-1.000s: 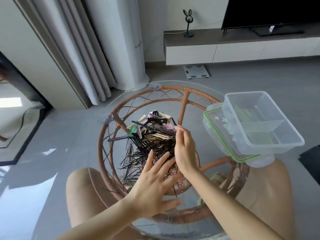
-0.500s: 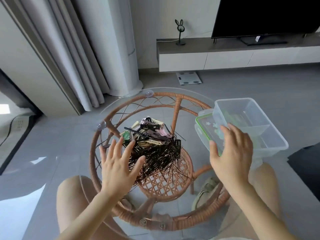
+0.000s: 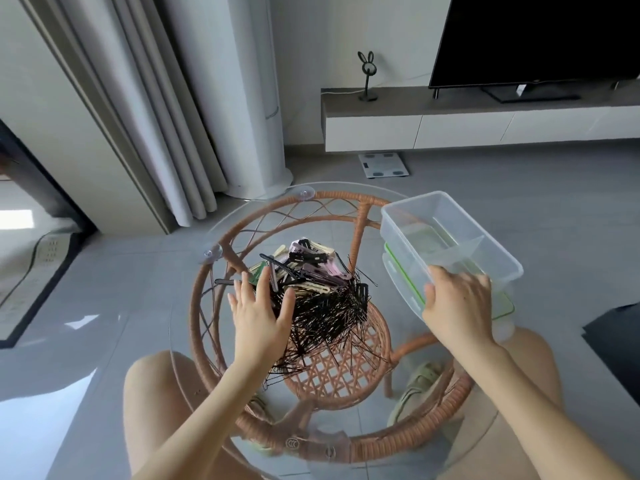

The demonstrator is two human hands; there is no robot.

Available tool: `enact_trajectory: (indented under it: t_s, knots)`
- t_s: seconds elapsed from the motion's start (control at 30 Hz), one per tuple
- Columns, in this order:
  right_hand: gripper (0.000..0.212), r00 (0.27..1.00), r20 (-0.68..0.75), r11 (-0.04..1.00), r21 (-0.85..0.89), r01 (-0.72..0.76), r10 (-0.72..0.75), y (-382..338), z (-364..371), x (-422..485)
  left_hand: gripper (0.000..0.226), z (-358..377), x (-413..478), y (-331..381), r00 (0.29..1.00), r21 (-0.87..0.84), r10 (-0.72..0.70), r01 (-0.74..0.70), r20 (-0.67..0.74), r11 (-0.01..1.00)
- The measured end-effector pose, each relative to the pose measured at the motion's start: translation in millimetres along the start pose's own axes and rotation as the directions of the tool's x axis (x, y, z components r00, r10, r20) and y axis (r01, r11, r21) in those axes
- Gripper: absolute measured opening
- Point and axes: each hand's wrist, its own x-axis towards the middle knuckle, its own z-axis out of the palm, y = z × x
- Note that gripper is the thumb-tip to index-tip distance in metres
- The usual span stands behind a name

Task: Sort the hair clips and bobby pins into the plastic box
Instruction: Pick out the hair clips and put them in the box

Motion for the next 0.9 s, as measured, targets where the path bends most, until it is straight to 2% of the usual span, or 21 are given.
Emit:
enact_trajectory:
  t_s: [0.07,0.13,0.17,0.23,0.27,0.33,0.43,0.6,0.77,0.9]
  knots:
    - [0.028,0.997,-0.072,0.999,-0.021,0.027,-0.028,-11,-8,2,0.062,-6,7,0,0.997,-0.016,-0.027,0.026,-0.072,1.0]
    - [0.038,0.982,-0.134,0.987,0.07,0.145,-0.135,-33,-18,8,0.061,-19,23,0,0.986,0.009,-0.066,0.068,-0.154,0.998]
    - [0.044,0.98,-0.082,0.963,0.187,0.193,-0.181,-46,-19,14,0.063,-26,34,-1,0.984,0.038,-0.083,0.09,-0.156,0.995]
    - [0.063,0.943,0.203,0.896,0.413,0.162,-0.264,-74,-12,34,0.07,-38,57,-3,0.993,0.134,-0.119,0.121,-0.017,0.984]
    - [0.075,0.891,0.333,0.897,0.415,0.154,-0.308,-87,-2,48,0.079,-44,69,-3,0.985,0.175,-0.141,0.121,0.101,0.977]
    - [0.091,0.807,0.483,0.924,0.328,0.195,-0.341,-111,21,73,0.09,-49,86,3,0.936,0.218,-0.186,0.123,0.299,0.968]
    - [0.101,0.725,0.602,0.937,0.295,0.188,-0.335,-136,42,100,0.08,-46,100,14,0.914,0.207,-0.126,0.048,0.386,0.977]
    - [0.07,0.684,0.613,0.899,0.409,0.153,-0.395,-150,43,110,0.051,-43,109,23,0.899,0.158,-0.014,-0.062,0.437,0.985]
    - [0.045,0.73,0.547,0.842,0.535,0.071,-0.409,-149,40,114,0.031,-46,115,21,0.913,0.095,0.017,-0.061,0.408,0.994]
    - [0.021,0.812,0.48,0.8,0.6,-0.027,-0.333,-142,37,119,0.01,-56,119,19,0.932,0.004,0.034,-0.038,0.36,0.999]
